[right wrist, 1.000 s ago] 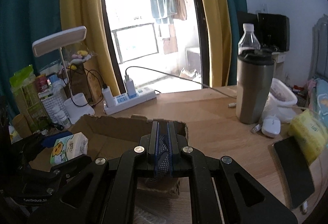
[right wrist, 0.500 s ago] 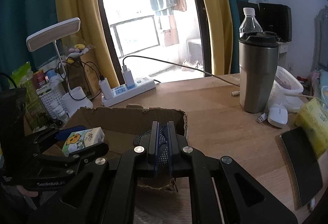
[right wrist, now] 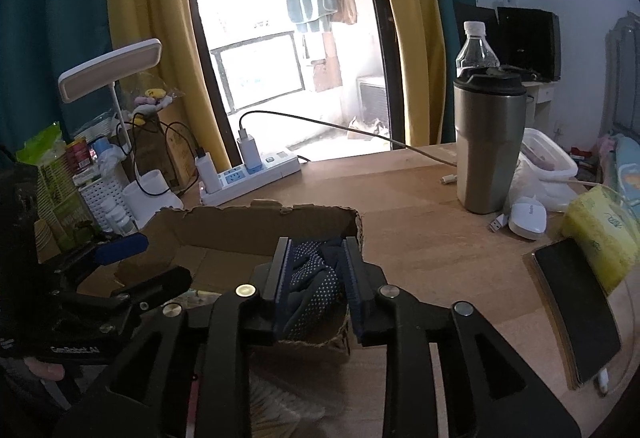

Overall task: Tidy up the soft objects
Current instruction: 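Carry the grey gloves into the cardboard box and open the right gripper, then release the tissue pack into the box with the left gripper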

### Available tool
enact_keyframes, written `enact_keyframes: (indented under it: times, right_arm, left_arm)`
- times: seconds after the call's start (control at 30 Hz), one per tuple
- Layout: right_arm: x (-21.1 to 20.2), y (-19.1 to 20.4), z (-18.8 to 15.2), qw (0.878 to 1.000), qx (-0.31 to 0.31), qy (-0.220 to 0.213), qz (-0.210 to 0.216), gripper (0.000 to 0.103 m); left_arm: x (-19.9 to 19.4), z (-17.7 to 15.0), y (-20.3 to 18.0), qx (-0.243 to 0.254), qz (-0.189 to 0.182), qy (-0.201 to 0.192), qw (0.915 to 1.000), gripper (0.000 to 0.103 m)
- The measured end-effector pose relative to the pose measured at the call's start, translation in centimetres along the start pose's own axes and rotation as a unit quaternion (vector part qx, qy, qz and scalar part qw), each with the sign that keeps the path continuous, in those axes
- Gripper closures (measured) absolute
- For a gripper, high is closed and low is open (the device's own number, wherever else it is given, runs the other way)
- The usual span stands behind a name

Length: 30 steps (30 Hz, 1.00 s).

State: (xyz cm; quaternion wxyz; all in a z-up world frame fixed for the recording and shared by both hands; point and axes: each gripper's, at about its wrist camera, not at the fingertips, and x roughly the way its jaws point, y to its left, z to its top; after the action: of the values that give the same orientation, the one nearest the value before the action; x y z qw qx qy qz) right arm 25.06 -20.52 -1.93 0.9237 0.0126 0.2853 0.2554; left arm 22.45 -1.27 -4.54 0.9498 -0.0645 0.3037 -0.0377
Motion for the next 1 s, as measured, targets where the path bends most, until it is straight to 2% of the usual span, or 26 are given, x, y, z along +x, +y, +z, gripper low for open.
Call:
enact_keyframes:
  times: [0.43, 0.77, 1.0]
  right_arm:
    - [-2.9, 2.4, -0.6, 1.0, -0.015, -0.009, -0.009, 0.067]
    - [-4.7, 4.3, -1.3, 0.999, -0.027, -0.013, -0.013, 0.065]
    - [-5.6, 5.1, -2.0, 0.999, -0.03, -0.013, -0.018, 0.048]
  left_arm:
    - [-5.7, -1.0, 0.2, -0.006, -0.016, -0.052, 0.9985, 0.008]
    - [-8.6, -2.4, 0.9, -0.014, -0.018, -0.068, 0.9974, 0.008]
    - [-9.9, -3.4, 1.2, -0.02, -0.022, -0.073, 0.9969, 0.007]
